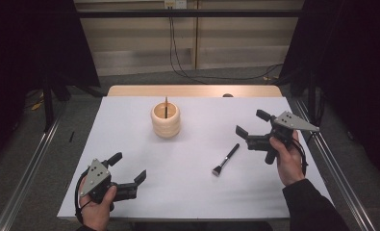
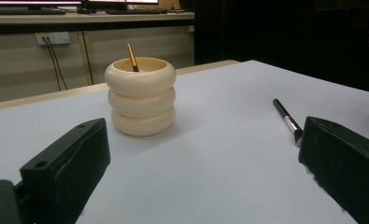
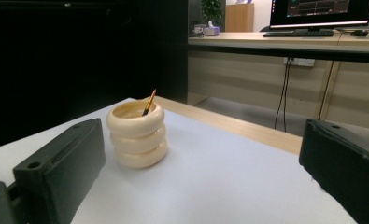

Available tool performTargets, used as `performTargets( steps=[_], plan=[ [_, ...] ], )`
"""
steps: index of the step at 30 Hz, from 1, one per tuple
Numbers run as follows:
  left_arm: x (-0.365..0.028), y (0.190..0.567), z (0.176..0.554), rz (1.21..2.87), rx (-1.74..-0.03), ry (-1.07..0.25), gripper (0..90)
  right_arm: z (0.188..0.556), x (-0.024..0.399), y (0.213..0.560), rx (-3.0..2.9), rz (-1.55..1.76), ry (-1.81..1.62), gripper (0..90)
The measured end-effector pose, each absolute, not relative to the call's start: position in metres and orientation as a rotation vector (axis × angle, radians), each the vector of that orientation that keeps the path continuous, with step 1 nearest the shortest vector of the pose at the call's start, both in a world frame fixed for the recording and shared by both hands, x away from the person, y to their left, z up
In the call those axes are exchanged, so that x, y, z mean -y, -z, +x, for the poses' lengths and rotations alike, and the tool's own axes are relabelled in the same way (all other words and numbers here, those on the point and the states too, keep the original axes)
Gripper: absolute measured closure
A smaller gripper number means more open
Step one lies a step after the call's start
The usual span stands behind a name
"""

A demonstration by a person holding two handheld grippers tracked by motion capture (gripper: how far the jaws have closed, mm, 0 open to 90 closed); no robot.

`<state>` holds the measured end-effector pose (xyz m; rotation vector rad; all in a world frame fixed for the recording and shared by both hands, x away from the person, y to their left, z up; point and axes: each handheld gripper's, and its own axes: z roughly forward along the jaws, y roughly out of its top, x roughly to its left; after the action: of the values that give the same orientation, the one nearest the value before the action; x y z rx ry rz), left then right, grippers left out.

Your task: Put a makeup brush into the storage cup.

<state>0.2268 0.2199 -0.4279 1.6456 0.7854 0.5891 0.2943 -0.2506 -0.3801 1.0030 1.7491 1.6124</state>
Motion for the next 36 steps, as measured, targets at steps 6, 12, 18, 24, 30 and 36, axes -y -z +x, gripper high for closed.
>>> performTargets(
  steps=[6, 12, 18, 24, 30, 36],
  plan=[
    [-0.221, 0.428, 0.228, 1.641, -0.791, -0.591, 2.1, 0.314, 0.244, 0.371, -1.743, 0.982, -1.607, 0.0],
    [-0.219, 0.430, 0.230, 1.650, -0.784, -0.583, 2.1, 0.328, 0.235, 0.375, -1.742, 0.971, -1.597, 0.0],
    [-0.222, 0.430, 0.231, 1.653, -0.792, -0.584, 2.1, 0.343, 0.227, 0.375, -1.770, 0.957, -1.545, 0.0],
    [-0.223, 0.431, 0.234, 1.649, -0.799, -0.577, 2.1, 0.352, 0.224, 0.374, -1.887, 0.951, -1.544, 0.0],
    [-0.226, 0.431, 0.236, 1.648, -0.804, -0.582, 2.1, 0.357, 0.223, 0.376, -2.041, 0.938, -1.444, 0.0],
    [-0.224, 0.431, 0.235, 1.652, -0.801, -0.587, 2.1, 0.355, 0.220, 0.381, -2.226, 0.921, -1.295, 0.4]
  ],
)
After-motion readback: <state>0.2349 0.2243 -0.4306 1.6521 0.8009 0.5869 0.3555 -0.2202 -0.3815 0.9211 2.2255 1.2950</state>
